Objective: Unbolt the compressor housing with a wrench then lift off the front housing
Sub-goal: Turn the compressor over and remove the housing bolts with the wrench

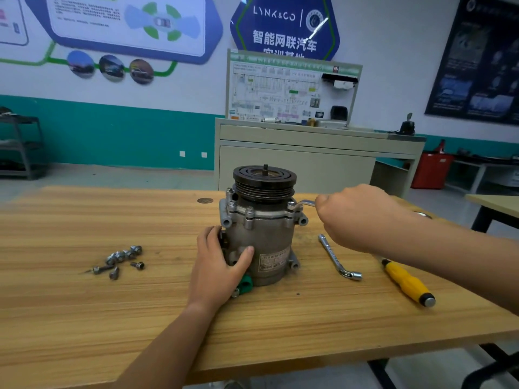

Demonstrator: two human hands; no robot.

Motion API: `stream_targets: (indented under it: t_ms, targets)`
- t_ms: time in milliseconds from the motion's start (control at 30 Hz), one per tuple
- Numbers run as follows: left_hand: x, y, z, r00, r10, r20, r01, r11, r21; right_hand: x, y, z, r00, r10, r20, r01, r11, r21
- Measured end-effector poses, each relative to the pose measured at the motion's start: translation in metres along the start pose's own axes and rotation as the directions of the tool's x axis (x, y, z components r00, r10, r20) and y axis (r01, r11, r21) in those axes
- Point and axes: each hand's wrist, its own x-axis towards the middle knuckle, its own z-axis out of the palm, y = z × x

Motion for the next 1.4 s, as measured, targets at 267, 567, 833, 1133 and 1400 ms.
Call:
stream_targets:
  t_ms: [267,567,833,1133,1400]
  targets:
    - [0.000,0.000,0.000,1.000,-0.005,-0.018,0.005,1.000,-0.002,0.012,0.014,0.013,0.997,-0.039,-0.064,0.037,0.999,-0.031]
    - [-0.002,0.000,-0.001,1.000,-0.010,-0.007,0.010,1.000,-0.008,0.061,0.028,0.031,0.995,-0.085,-0.057,0.079,0.992,-0.095]
    - [-0.001,0.000,0.000,1.000,-0.026,0.012,0.026,0.999,-0.045,0.075,0.013,0.044,0.984,0.054,-0.171,-0.039,0.995,0.090]
    - [-0.001,0.002,-0.002,0.999,-0.033,0.017,0.033,0.999,-0.024,0.018,0.015,0.047,0.921,0.376,-0.105,-0.223,0.726,0.650]
    - [-0.002,0.004,-0.002,1.000,-0.018,-0.004,0.018,0.999,-0.028,0.006,0.010,0.033,0.973,0.228,-0.040,-0.177,0.845,0.504]
